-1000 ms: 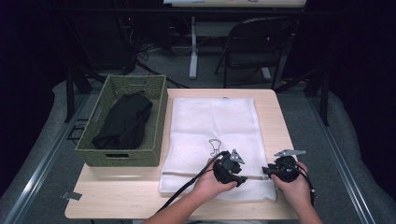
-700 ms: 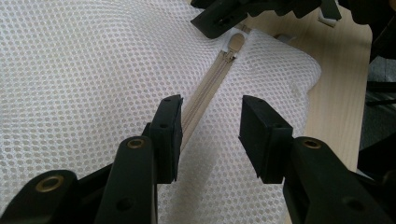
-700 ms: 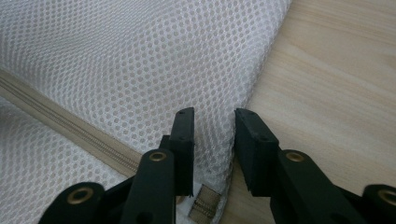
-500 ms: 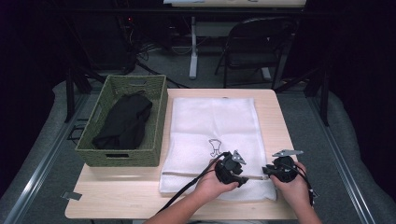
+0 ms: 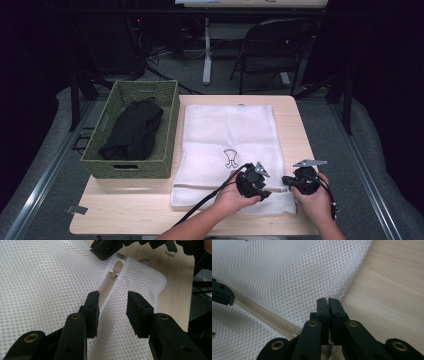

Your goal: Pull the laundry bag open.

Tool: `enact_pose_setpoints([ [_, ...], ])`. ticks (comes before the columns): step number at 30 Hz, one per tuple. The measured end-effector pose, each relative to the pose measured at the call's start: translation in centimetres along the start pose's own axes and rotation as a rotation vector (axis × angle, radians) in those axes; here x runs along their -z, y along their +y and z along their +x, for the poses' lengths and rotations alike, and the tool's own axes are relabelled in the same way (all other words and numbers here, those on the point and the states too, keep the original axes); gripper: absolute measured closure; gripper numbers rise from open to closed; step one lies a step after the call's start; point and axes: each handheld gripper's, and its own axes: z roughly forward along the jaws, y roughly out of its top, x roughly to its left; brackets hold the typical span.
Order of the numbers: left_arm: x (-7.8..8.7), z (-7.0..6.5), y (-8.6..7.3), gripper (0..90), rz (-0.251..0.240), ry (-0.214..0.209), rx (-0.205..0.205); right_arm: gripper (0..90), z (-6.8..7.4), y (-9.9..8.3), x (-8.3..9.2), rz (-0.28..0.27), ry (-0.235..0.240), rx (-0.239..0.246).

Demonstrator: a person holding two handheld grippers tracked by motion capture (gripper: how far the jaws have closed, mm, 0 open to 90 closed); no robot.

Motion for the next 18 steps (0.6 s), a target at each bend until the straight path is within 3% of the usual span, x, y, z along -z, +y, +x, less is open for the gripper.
enact_pose_setpoints([
  [6,-0.8,-0.5,0.7,63.4,0.008,-0.015,-0.028,87.9,0.0,0.3,0.9,-0.03,0.015,-0.007],
  [18,-2.3,-0.7,0.7,65.6,0.024,-0.041,-0.02,88.1,0.7,1.1,2.5,-0.096,0.043,0.006],
])
